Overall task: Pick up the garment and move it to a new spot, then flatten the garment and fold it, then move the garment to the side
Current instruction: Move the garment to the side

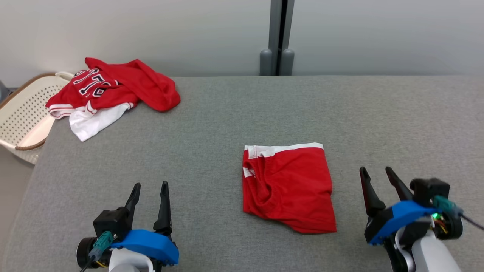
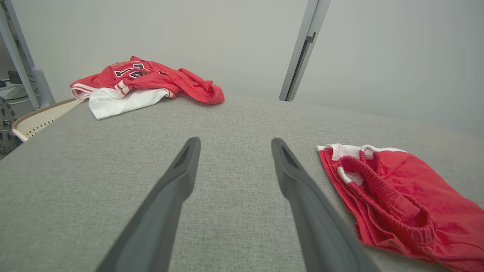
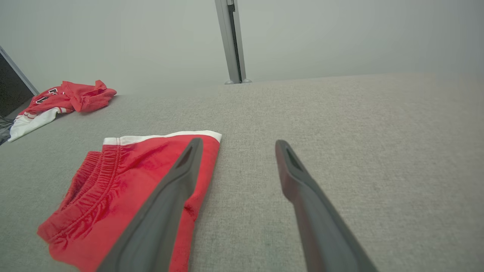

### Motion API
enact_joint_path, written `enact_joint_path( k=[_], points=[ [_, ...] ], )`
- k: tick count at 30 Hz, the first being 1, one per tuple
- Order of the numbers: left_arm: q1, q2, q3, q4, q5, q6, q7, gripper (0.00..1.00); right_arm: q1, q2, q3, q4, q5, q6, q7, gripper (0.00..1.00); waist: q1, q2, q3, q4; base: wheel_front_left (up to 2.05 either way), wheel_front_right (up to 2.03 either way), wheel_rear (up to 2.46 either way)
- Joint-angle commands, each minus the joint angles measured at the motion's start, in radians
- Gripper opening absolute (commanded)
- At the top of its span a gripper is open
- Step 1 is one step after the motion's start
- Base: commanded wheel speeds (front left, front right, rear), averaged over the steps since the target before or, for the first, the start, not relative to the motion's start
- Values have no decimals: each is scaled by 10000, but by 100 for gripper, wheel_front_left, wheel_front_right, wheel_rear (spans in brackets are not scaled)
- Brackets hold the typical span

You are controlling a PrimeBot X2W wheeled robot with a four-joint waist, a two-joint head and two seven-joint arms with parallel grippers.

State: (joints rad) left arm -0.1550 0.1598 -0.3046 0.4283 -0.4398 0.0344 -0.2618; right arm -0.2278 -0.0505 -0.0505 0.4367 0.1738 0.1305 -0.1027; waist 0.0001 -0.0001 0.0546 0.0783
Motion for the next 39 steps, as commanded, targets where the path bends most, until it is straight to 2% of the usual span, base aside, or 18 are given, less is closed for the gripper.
enact_joint_path(
  k=[1,12,18,23,24,25,26,27,28,29,33,39],
  points=[
    [-185,-13,21,-44,24,-28,-46,100,-321,-11,-36,75,-60,5,302,100,-1,1,152,164,0,0,0],
    [-427,-357,128,-221,132,-171,-46,100,-1663,-535,-70,1133,268,5,2927,100,-1,1,744,1213,0,0,0],
    [-447,-505,226,-236,276,-285,-45,100,-2017,-705,-138,1849,330,5,3687,100,-1,1,1000,1634,0,0,0],
    [-494,-596,361,-267,397,-373,-45,100,-2307,-599,-97,2443,596,5,4292,100,-1,1,1169,1729,0,0,0],
    [-494,-604,382,-274,429,-396,-46,100,-2341,-583,-89,2525,642,5,4376,91,-1,1,1199,1710,0,0,0],
    [-499,-609,395,-286,478,-420,-45,100,-2389,-568,-47,2565,680,5,4429,63,-1,1,1236,1674,0,0,0],
    [-522,-611,387,-292,515,-438,-45,100,-2449,-555,12,2573,711,5,4451,44,-1,1,1272,1637,0,0,0],
    [-549,-608,394,-304,559,-443,-45,100,-2506,-549,89,2579,762,5,4445,31,-1,1,1314,1589,0,0,0],
    [-570,-616,398,-331,586,-455,-45,100,-2568,-569,179,2563,797,5,4387,9,-1,1,1351,1530,0,0,0],
    [-584,-623,402,-365,627,-480,-45,100,-2628,-587,234,2513,848,5,4253,0,-1,1,1390,1452,0,0,0],
    [-656,-571,423,-572,794,-512,-40,100,-2953,-740,445,2364,965,1,3839,0,-1,1,1591,949,0,0,0],
    [-863,-447,398,-930,918,-583,-33,100,-3448,-1195,486,2255,982,2,3189,0,-1,1,2034,-384,0,0,0]
  ],
)
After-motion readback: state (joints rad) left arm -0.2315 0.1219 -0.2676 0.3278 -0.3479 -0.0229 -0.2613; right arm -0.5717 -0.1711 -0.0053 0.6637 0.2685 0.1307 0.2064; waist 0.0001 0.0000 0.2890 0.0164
